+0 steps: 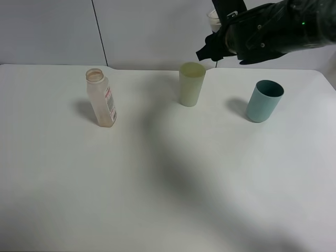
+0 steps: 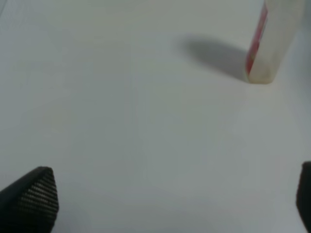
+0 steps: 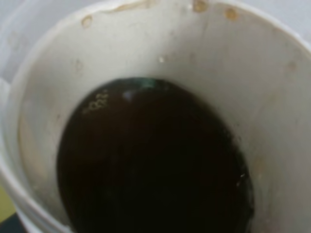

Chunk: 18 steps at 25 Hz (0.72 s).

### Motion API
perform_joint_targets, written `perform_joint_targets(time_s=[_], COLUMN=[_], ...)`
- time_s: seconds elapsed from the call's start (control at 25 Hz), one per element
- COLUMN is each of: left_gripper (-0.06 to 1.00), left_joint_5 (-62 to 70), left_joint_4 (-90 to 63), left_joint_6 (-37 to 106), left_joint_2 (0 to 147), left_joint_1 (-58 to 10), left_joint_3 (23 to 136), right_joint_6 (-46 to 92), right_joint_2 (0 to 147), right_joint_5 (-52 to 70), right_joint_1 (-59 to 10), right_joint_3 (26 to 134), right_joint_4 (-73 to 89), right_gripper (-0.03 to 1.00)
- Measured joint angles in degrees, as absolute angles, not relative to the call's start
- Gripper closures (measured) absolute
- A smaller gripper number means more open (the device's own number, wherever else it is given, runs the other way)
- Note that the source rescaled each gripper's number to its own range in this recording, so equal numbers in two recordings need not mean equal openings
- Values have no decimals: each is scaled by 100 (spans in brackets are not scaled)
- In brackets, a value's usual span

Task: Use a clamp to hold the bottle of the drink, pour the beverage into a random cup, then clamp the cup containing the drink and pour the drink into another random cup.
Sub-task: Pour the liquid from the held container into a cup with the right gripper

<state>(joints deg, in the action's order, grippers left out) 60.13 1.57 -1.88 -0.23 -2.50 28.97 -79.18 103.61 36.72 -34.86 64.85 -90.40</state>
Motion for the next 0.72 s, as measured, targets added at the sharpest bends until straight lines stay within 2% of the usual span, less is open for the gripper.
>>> perform_joint_targets(time_s=[0.32,0.72], left_gripper=[-6,-6], left_joint_5=[6013,6013], left_joint_4=[157,157], left_joint_6=[-188,-188], left_joint_2=[-23,-23], left_joint_1=[-250,-250], left_joint_3=[2897,2897], right_joint_6=[-7211,-7077], right_joint_2=[10796,11066], right_joint_5=[4116,4195], right_joint_1=[-3565,-3585], right_joint_3=[6789,6789], right_joint_4=[-8823,-8771], right_gripper=[97,97])
